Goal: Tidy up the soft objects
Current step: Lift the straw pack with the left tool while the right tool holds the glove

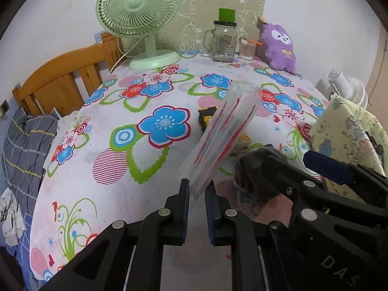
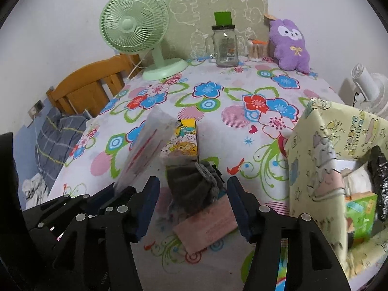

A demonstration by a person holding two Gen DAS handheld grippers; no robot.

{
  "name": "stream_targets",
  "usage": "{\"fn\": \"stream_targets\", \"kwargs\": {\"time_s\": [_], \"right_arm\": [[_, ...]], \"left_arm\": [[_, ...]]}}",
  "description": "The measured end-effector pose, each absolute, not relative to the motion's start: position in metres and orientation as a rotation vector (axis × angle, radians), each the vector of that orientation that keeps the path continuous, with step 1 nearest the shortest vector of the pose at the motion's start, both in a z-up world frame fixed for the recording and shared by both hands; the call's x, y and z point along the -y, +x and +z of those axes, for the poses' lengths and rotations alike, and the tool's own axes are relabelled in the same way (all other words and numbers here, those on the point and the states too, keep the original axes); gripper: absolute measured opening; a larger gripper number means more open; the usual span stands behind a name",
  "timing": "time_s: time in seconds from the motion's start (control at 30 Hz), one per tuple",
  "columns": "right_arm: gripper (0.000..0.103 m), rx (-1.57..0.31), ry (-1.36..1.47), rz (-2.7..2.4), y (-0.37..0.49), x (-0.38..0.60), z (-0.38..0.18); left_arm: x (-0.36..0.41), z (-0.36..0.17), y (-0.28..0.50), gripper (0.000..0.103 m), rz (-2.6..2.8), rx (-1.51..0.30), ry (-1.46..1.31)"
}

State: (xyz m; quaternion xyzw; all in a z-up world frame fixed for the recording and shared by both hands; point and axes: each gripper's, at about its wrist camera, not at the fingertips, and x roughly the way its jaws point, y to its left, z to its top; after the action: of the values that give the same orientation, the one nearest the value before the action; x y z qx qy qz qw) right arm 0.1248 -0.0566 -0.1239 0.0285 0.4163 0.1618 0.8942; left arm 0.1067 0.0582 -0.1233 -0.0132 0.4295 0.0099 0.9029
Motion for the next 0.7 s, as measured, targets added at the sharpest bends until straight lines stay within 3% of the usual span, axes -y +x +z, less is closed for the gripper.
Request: {"fn": "stream_targets", "kwargs": {"time_s": [0.23,0.43,0.7], "right_arm": [[0.061,-0.926,0.05,0.348,0.142,0.045,-0.143],[0.043,-0.935,0.041,0.339,0.144,0.043,-0.148],[0.04,-0.905,0.044,0.34,0.134,0.047,-0.135]], "left_arm": [[-0.061,-0.137,0.119,0.01,0.014,-0.927,-0.036],[-0.06,-0.14,0.121,0.01,0.01,-0.94,-0.035],[-0.053,-0.126,0.114,0.01,-0.005,-0.905,-0.029]]}}
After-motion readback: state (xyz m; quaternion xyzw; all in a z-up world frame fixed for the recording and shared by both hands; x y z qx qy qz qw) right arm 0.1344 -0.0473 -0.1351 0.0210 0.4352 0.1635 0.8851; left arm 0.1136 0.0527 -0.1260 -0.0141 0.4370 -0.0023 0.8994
